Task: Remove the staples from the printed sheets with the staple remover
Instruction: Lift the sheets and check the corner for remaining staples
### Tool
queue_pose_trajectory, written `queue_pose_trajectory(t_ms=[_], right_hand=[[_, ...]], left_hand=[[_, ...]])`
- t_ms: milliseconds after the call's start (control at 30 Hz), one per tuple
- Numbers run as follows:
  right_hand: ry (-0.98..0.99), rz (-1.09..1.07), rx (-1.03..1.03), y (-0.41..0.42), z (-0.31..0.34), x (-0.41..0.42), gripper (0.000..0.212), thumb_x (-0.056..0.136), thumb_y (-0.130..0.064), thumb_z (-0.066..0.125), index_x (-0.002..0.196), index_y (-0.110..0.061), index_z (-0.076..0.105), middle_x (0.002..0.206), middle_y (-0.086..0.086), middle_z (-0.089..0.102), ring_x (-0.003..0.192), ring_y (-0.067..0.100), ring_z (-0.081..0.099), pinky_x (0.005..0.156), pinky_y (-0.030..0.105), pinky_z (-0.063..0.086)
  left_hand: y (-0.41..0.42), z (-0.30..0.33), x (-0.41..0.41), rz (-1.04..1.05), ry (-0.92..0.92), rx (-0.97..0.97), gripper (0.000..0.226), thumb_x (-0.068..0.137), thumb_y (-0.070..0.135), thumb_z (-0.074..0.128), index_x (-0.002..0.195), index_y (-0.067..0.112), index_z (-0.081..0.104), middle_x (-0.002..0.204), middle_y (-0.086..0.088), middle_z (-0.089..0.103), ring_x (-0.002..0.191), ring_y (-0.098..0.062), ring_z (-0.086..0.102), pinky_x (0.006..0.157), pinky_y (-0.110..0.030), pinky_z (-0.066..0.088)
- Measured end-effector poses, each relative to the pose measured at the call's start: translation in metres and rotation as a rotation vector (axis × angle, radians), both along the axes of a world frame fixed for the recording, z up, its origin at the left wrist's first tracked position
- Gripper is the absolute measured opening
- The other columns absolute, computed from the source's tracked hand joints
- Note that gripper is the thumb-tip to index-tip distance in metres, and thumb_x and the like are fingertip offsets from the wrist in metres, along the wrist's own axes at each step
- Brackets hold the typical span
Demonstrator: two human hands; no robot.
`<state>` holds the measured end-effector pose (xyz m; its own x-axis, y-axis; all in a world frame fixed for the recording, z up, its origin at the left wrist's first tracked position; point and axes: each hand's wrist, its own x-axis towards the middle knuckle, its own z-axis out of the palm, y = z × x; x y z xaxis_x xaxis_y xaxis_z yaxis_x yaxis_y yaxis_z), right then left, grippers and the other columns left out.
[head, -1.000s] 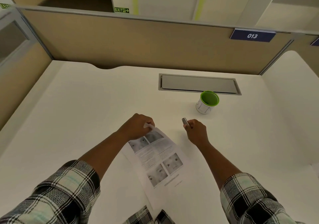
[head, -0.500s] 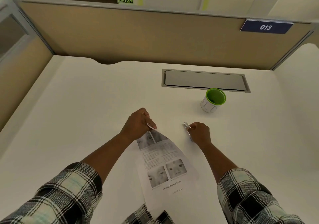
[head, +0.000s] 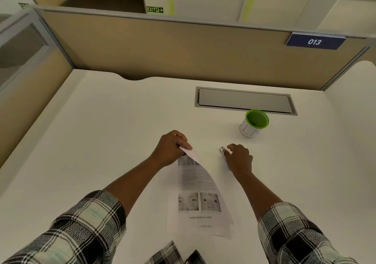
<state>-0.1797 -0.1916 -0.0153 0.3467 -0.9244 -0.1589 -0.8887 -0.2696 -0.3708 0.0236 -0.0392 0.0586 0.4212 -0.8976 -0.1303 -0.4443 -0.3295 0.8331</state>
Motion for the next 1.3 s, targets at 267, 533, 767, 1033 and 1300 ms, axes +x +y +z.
queue_pose_trajectory(t_ms=[267, 533, 767, 1033, 1300], right_hand=[[-0.425, 0.513, -0.102, 0.054, 0.055, 0.026, 0.031, 0.093, -0.046, 0.051, 0.102, -0.022, 0.068, 0.093, -0.007, 0.068, 0.081, 0.004, 0.058, 0.074, 0.023, 0.047], [-0.515, 0.506, -0.103, 0.076, 0.061, 0.034, 0.022, 0.091, -0.035, 0.062, 0.107, -0.021, 0.067, 0.106, -0.007, 0.066, 0.081, 0.001, 0.06, 0.07, 0.013, 0.048], [-0.528, 0.414, -0.041, 0.084, 0.071, 0.04, 0.033, 0.088, -0.04, 0.065, 0.114, -0.019, 0.066, 0.115, -0.004, 0.065, 0.08, 0.003, 0.062, 0.07, 0.009, 0.047], [-0.502, 0.347, -0.041, 0.091, 0.078, 0.043, 0.033, 0.089, -0.036, 0.065, 0.114, -0.016, 0.065, 0.116, 0.0, 0.065, 0.08, 0.007, 0.064, 0.07, 0.01, 0.049], [-0.472, 0.401, -0.103, 0.088, 0.081, 0.036, 0.012, 0.092, -0.017, 0.062, 0.101, -0.012, 0.069, 0.103, 0.003, 0.07, 0.087, 0.016, 0.067, 0.083, 0.029, 0.055]], left_hand=[[0.001, 0.005, -0.002, 0.06, 0.07, 0.009, 0.042, 0.076, -0.02, 0.05, 0.092, 0.007, 0.077, 0.103, -0.001, 0.061, 0.1, -0.014, 0.057, 0.082, -0.011, 0.045], [0.008, 0.003, -0.01, 0.217, 0.489, -0.078, 0.019, 0.08, 0.002, 0.066, 0.09, 0.015, 0.076, 0.111, -0.005, 0.067, 0.106, -0.027, 0.063, 0.094, -0.041, 0.053], [0.013, 0.01, -0.019, 0.329, 0.884, -0.096, 0.047, 0.072, -0.005, 0.077, 0.112, 0.01, 0.059, 0.117, -0.019, 0.064, 0.107, -0.034, 0.063, 0.09, -0.04, 0.055], [0.018, 0.013, -0.027, 0.325, 1.049, -0.036, 0.026, 0.086, 0.005, 0.065, 0.112, -0.002, 0.064, 0.111, -0.018, 0.069, 0.1, -0.033, 0.068, 0.093, -0.043, 0.054], [0.018, 0.019, -0.033, 0.361, 0.907, -0.019, 0.027, 0.088, 0.013, 0.066, 0.11, -0.003, 0.063, 0.104, -0.015, 0.071, 0.089, -0.029, 0.069, 0.076, -0.036, 0.057]])
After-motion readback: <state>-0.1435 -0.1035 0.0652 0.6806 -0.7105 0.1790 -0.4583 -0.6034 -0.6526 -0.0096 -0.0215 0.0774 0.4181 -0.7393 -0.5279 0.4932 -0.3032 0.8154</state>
